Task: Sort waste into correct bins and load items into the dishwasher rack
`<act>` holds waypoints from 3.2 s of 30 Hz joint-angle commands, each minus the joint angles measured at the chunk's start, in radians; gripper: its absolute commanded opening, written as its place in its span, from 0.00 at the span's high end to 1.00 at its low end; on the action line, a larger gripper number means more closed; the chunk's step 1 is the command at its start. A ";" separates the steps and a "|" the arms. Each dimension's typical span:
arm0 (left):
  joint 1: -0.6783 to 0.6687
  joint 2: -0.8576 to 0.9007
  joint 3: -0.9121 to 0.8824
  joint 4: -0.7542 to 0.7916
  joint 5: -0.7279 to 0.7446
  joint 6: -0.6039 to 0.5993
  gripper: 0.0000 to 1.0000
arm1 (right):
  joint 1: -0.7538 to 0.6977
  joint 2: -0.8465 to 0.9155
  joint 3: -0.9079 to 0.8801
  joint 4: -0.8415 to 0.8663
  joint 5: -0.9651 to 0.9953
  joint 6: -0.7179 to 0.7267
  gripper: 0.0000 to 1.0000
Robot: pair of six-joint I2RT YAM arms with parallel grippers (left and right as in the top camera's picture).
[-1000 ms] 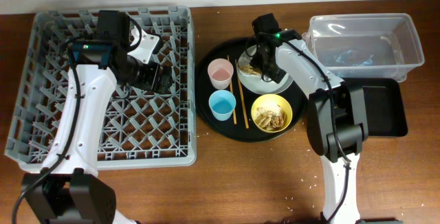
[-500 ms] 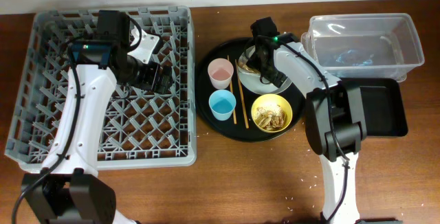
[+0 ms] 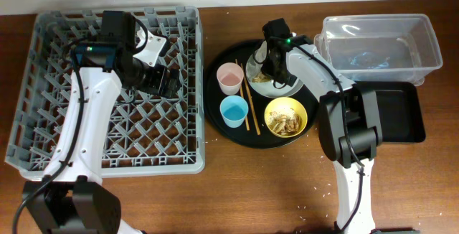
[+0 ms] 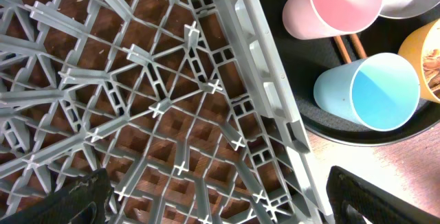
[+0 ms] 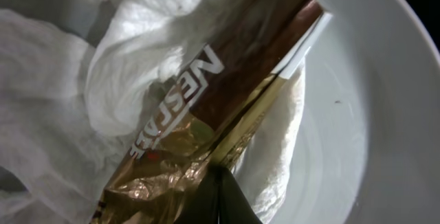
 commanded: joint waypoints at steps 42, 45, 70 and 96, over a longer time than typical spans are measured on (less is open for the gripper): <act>0.006 -0.019 0.014 -0.001 0.015 0.005 0.00 | 0.000 -0.008 -0.016 0.010 -0.035 0.163 0.59; 0.006 -0.019 0.014 -0.001 0.015 0.005 0.00 | 0.000 -0.008 -0.041 0.009 -0.035 0.145 0.96; 0.006 -0.019 0.014 -0.001 0.015 0.005 0.00 | -0.414 -0.161 0.193 -0.068 0.145 0.060 0.96; 0.006 -0.019 0.014 -0.001 0.015 0.005 0.00 | -0.040 0.026 0.259 -0.149 -0.040 -0.855 0.09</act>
